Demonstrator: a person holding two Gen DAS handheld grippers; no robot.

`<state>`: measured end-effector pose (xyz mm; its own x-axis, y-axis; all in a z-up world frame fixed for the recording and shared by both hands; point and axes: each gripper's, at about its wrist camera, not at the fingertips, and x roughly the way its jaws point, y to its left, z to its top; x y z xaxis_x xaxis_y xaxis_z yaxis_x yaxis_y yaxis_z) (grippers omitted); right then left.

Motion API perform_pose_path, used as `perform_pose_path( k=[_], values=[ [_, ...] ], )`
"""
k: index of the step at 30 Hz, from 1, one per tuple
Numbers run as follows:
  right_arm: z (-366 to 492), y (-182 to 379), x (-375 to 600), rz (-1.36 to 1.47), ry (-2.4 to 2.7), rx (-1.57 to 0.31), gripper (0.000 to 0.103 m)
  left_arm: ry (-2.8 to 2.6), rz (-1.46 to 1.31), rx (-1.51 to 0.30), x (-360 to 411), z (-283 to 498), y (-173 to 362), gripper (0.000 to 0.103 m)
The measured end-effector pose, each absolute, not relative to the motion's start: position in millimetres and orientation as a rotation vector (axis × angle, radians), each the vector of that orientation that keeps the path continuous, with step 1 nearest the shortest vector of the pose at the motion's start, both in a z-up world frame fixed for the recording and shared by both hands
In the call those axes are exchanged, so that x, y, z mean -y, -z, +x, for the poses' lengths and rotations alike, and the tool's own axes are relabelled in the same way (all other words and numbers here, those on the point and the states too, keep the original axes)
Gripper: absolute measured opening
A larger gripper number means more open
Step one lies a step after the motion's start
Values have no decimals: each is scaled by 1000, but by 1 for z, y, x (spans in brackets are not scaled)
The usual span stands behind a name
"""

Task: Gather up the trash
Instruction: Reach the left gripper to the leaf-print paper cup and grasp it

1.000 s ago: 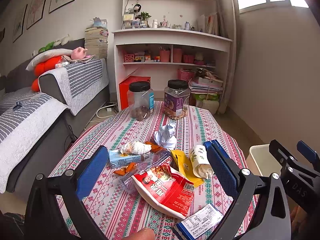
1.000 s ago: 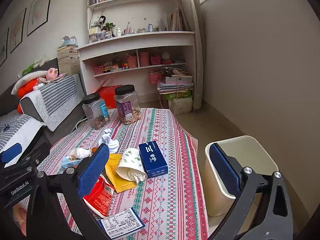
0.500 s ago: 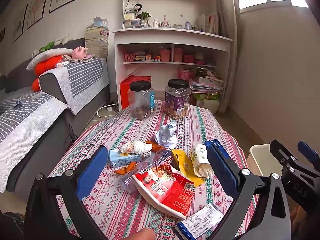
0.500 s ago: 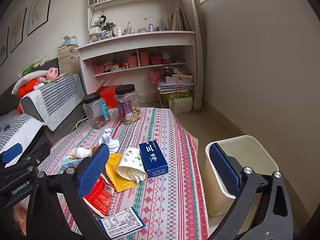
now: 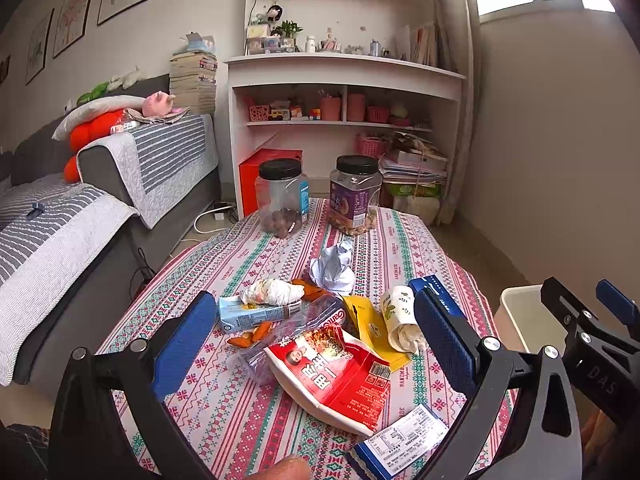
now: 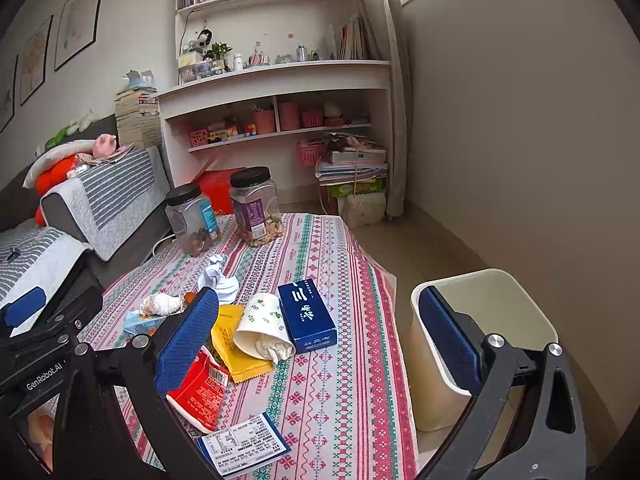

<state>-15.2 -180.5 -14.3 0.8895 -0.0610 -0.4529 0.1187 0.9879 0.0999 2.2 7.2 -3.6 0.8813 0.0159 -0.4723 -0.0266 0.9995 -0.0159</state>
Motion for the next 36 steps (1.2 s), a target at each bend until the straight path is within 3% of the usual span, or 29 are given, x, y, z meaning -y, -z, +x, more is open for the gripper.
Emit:
perform_pose_path(
  k=[5,16,25,29,36],
  values=[
    [-12,16,184,147,88,-495,96,-10,-42,-527,-12,6,9,96],
    [43,-6,211,94,56,-667,96,141,-15,-998,9,111,47,96],
    [60,23,246,128,56,-729,96,301,32,-1302,66,212,93,96],
    [63,27,252,94,68,-743,96,298,35,-1373,74,246,120,86],
    [76,34,259,127,66,-785,96,382,-150,-1468,77,269,151,80]
  ],
)
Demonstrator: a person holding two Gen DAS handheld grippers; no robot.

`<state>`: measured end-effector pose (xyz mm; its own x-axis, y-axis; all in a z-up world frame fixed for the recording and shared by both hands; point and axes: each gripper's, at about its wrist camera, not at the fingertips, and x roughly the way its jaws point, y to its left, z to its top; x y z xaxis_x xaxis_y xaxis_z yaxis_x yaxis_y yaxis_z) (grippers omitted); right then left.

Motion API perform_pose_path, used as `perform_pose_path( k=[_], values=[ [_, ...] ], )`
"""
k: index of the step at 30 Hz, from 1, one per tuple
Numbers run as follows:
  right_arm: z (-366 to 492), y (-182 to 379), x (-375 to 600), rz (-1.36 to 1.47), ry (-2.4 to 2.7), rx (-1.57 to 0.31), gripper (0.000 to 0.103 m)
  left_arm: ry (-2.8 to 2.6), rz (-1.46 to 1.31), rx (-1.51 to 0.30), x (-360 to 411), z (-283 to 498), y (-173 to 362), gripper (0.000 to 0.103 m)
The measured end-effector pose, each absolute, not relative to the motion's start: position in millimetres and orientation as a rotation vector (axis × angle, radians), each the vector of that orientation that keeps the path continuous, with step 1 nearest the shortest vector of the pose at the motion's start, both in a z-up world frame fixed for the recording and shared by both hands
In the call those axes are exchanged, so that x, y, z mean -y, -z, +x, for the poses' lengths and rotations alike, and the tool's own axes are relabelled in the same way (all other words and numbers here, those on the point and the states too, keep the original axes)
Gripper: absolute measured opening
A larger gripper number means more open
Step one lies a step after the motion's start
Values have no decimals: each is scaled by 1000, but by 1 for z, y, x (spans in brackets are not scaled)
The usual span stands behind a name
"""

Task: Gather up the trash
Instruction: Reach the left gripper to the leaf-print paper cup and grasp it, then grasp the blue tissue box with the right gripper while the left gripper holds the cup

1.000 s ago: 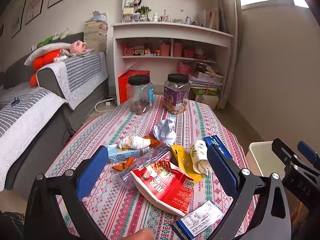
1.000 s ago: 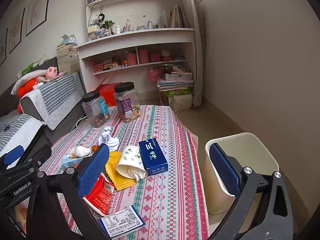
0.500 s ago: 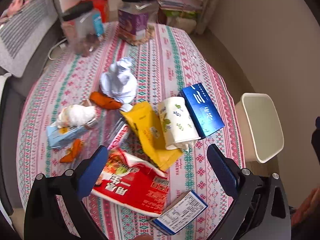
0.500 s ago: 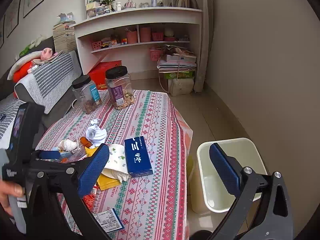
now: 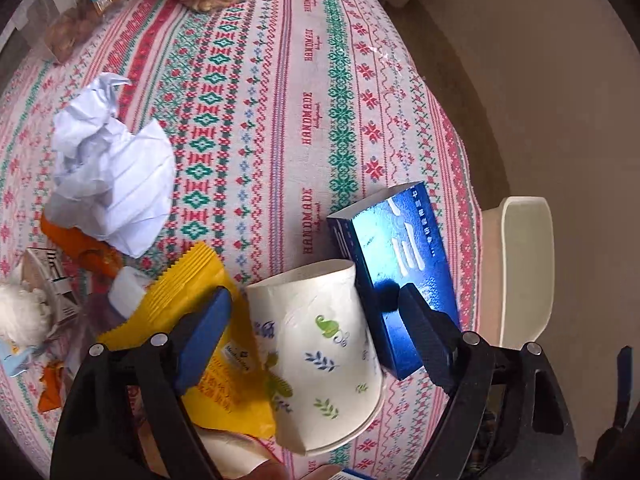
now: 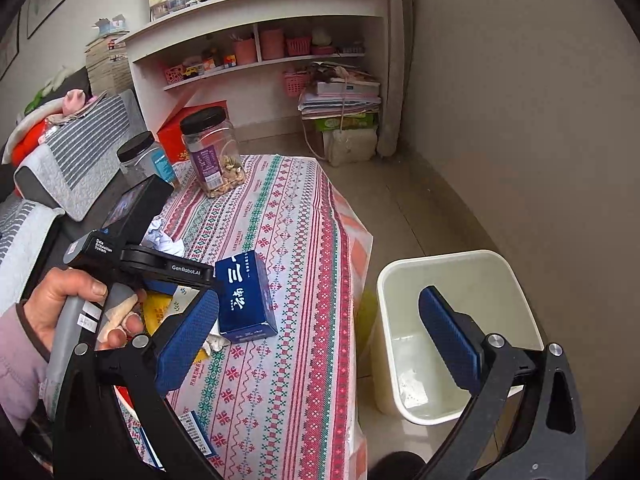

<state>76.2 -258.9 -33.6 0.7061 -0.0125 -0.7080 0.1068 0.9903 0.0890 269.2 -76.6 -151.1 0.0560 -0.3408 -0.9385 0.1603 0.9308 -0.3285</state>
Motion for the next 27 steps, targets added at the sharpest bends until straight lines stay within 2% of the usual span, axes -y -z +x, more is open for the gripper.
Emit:
perform_pose_path(
  k=[1,2,8,10,12,17,19,23,27],
  values=[
    [78,35,259,135,62,-793,96,397,-168,-1458,77,269,149,68],
    [79,36,258,142,58,-799,96,407,-181,-1444,77,268,145,53],
    [83,34,253,147,60,-800,96,397,-95,-1353,66,234,116,53],
    [82,35,253,158,61,-802,96,370,-117,-1273,51,218,101,53],
    [81,36,253,178,56,-804,96,335,-109,-1134,30,193,79,53],
    [81,40,247,215,33,-812,96,232,37,-643,17,115,8,53],
    [82,42,243,221,28,-812,96,218,44,-519,13,91,-15,53],
    [91,44,232,235,25,-823,96,188,-5,-423,-5,72,-46,53],
    [112,56,222,223,55,-864,96,158,-54,-413,-25,69,-58,53]
  ],
)
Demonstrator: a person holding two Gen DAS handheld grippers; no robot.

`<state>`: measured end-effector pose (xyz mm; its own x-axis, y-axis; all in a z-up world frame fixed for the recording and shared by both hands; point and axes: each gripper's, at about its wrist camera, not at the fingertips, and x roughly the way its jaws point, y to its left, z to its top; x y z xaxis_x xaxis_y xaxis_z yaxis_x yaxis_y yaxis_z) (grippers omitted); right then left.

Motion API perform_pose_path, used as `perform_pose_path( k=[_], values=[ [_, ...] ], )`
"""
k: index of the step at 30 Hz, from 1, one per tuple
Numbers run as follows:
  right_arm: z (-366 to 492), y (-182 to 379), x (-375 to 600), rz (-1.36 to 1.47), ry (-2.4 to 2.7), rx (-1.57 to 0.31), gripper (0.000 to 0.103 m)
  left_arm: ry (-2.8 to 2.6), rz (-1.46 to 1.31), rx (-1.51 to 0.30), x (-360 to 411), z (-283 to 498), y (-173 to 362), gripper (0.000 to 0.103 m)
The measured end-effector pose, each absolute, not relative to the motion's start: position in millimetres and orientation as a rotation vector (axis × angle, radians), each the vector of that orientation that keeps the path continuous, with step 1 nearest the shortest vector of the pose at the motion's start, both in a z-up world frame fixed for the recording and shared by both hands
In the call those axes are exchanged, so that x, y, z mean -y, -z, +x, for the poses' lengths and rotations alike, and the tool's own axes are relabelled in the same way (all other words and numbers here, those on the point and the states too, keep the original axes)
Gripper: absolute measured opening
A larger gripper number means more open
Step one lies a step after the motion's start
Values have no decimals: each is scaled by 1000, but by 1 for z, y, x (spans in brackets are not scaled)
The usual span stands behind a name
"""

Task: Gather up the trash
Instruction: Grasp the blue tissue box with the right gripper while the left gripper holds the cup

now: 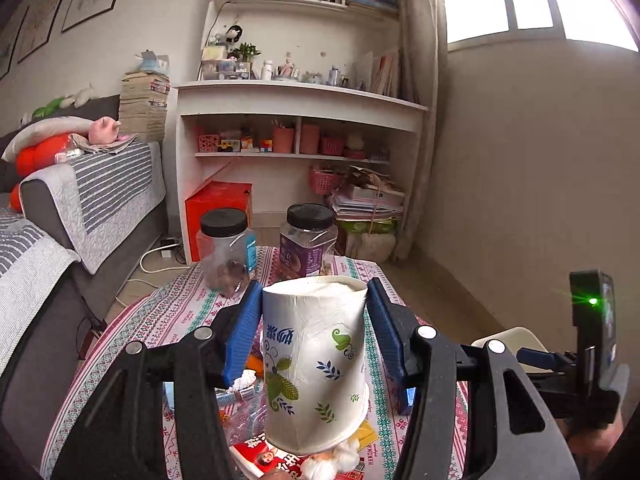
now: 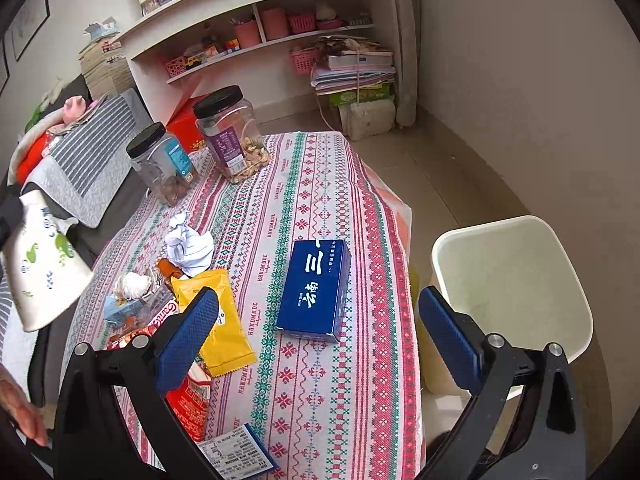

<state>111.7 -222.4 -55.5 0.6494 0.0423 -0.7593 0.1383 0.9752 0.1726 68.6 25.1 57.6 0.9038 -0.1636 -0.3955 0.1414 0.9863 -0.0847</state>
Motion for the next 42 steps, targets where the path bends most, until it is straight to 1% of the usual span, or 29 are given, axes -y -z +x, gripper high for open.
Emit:
perform_pose_path(
  k=[3,7,12,18,22,23,25,26,27,29,35,42],
  values=[
    [137,74,221,228,93,-922,96,135,-73,-410,-34,65,-60,53],
    [172,109,220,266,130,-1047,96,125,-90,-452,-43,73,-48,53],
    [205,139,215,267,173,-1115,96,110,-82,-501,-49,79,-30,53],
    [222,159,201,265,141,-1172,96,82,-92,-572,-61,92,-13,53],
    [224,160,195,272,123,-1180,96,77,-125,-606,-70,98,-6,53],
    [224,160,195,274,118,-1179,94,74,-122,-604,-70,98,-5,53],
    [224,160,196,278,111,-1174,87,70,-112,-601,-69,98,-6,53],
    [223,160,197,289,104,-1170,75,70,-108,-599,-67,98,-7,53],
    [222,160,199,313,89,-1165,60,70,-103,-599,-66,99,-7,53],
    [219,158,202,343,75,-1158,58,69,-95,-598,-62,99,-9,53],
    [206,137,200,310,31,-1099,55,73,-118,-583,-60,103,-18,53],
    [193,96,186,270,-61,-969,53,81,-159,-593,-57,119,-18,53]
  ],
)
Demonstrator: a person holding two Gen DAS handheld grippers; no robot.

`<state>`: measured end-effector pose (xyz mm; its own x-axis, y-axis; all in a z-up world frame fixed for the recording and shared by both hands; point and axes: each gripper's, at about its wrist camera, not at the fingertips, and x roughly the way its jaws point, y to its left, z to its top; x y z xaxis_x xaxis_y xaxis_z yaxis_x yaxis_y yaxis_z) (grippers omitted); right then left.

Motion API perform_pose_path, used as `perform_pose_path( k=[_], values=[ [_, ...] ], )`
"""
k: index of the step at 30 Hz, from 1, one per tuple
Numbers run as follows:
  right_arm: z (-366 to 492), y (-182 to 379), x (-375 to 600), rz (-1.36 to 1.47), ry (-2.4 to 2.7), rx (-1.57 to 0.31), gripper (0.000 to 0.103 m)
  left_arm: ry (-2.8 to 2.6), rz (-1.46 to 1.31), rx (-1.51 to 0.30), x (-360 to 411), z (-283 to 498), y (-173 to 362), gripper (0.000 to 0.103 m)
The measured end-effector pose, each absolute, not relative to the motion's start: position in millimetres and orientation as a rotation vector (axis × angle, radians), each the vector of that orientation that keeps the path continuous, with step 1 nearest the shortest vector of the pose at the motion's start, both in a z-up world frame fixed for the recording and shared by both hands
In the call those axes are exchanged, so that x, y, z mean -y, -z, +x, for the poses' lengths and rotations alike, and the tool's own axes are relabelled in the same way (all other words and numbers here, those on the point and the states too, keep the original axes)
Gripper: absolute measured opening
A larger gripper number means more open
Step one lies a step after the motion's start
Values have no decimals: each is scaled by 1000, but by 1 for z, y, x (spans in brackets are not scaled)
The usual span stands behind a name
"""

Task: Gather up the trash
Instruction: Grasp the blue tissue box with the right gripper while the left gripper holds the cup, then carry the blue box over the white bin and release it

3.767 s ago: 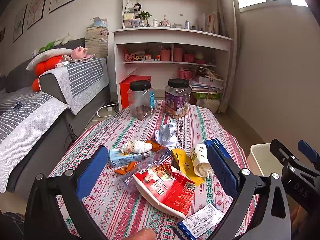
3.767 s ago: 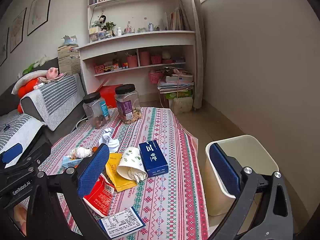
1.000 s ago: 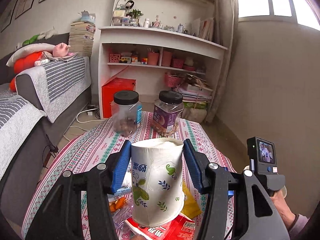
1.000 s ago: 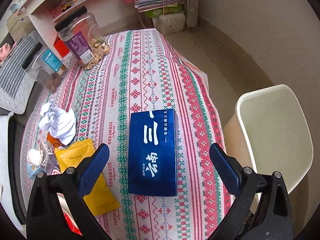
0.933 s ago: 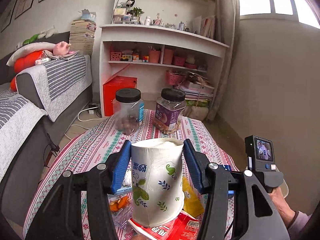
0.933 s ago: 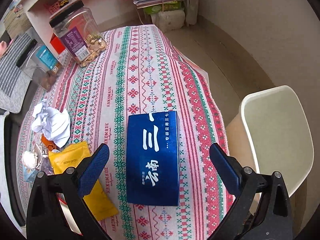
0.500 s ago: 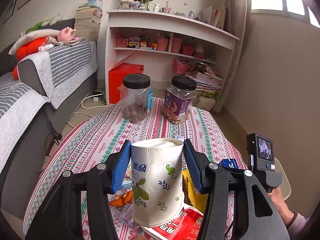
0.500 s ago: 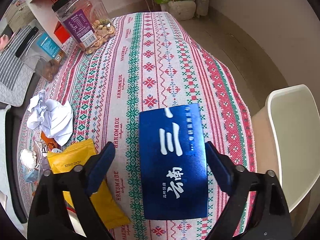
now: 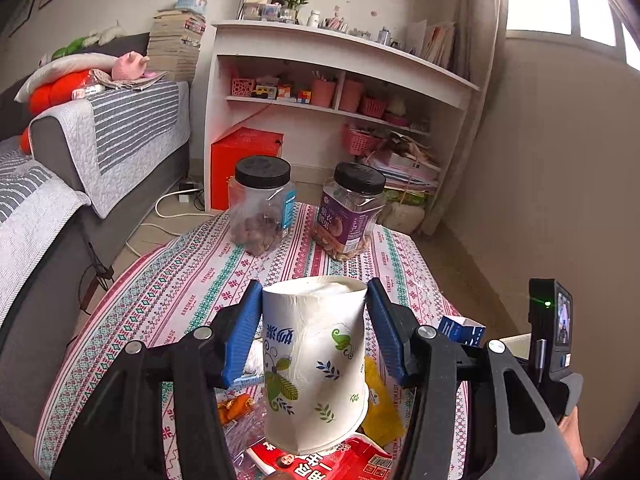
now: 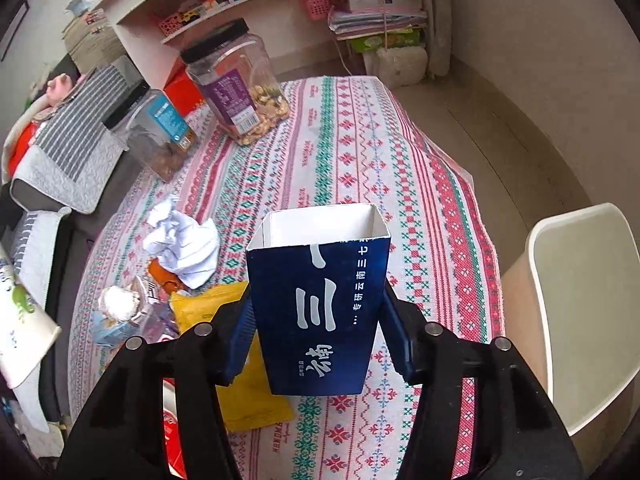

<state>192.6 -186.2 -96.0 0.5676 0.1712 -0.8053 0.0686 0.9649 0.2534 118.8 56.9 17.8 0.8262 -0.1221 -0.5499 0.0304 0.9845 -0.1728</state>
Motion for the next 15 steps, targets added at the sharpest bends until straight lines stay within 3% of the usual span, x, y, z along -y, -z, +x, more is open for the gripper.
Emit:
perform_pose_path(
  k=[15],
  values=[
    [156,34,195,161,-75,-750,54,89,-110,-606,-29,128,-2,53]
  ],
)
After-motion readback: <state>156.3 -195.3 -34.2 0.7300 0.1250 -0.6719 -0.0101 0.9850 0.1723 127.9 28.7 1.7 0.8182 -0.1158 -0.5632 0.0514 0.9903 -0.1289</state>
